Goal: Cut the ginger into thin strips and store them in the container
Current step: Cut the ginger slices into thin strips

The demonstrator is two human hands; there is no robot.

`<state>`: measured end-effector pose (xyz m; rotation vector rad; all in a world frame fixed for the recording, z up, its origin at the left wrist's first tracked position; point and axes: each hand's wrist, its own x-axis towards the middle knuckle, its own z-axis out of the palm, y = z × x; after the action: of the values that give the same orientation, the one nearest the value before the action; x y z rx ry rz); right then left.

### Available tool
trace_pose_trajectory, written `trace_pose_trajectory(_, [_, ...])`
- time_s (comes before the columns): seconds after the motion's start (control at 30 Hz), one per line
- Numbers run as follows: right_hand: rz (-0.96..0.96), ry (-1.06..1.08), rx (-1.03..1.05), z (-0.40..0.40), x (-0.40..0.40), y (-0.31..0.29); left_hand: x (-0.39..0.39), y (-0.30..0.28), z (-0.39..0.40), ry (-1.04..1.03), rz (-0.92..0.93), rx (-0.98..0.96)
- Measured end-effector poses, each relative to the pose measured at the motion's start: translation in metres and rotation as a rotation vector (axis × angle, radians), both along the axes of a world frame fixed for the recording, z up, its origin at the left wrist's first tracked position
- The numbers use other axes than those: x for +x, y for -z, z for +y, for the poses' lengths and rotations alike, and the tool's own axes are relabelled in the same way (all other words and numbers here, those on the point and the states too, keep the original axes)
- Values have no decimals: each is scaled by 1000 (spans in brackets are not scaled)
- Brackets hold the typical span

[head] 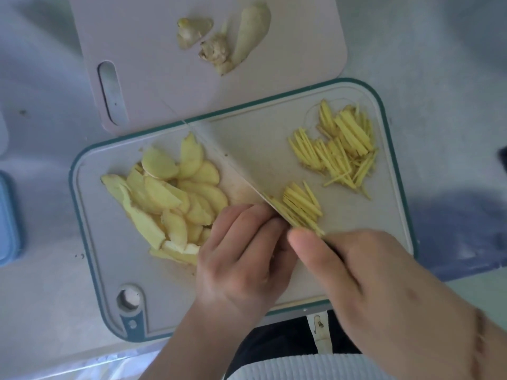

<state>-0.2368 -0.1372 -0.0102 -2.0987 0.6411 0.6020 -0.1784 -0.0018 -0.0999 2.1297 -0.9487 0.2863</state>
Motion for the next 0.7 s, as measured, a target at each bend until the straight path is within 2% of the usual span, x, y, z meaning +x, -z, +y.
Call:
trace_pose_trajectory(0.13, [38, 58, -37, -5, -32, -13, -1, 3, 3, -30, -48, 65])
trace_pose_trajectory(0.23, [84, 45, -58, -3, -26, -11, -1, 2, 3, -16, -58, 69])
trace_pose_trajectory(0.47, [-21, 8, 45, -1, 8, -2, 1, -1, 0, 6, -32, 18])
trace_pose_trajectory(0.6, [57, 4, -5, 2, -25, -15, 1, 4, 3, -20, -81, 65])
trace_pose_trajectory(0.67, [11, -14, -162, -2, -33, -18, 0, 4, 3, -13, -84, 82])
trace_pose_trajectory(0.7, [46, -4, -150, -3, -30, -17, 0, 4, 3, -12, -86, 90])
